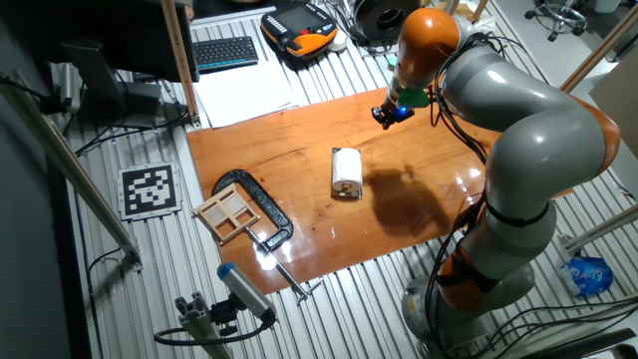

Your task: Take the roll of paper down from the shelf

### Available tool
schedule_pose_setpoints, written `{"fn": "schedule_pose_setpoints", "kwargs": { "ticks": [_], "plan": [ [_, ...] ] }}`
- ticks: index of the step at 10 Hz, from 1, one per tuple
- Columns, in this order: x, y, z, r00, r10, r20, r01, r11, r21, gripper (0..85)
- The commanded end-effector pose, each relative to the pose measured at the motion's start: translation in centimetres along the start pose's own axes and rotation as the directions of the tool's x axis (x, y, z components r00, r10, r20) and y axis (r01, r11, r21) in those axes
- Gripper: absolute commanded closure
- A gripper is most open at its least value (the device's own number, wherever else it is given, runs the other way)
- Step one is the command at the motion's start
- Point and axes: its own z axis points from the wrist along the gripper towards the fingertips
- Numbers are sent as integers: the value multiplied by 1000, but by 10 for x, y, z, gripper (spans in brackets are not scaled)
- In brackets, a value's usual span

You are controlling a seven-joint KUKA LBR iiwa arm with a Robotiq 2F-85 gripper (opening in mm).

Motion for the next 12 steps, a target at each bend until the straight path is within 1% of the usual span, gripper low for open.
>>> {"fn": "schedule_pose_setpoints", "kwargs": {
  "ticks": [1,2,3,4,5,6,7,8,9,10,11,12],
  "plan": [
    [0,0,0,1000,-1,-2,1,1000,1,850],
    [-1,-1,1,1000,-3,-3,3,1000,5,850],
    [-1,-1,1,1000,-5,0,5,1000,25,850],
    [-3,-2,0,1000,3,-3,-3,1000,31,850],
    [-3,-2,0,1000,15,8,-15,999,33,850],
    [-3,-2,0,1000,12,1,-12,1000,20,850],
    [-3,-2,0,999,34,-13,-33,999,40,850],
    [-3,-2,0,1000,19,-4,-18,997,75,850],
    [-3,-2,0,1000,16,-27,-15,999,43,850],
    [-3,-2,0,999,13,-41,-12,999,42,850],
    [-3,-2,0,999,17,-42,-15,999,44,850],
    [-3,-2,0,998,20,-51,-18,999,33,680]
  ]
}}
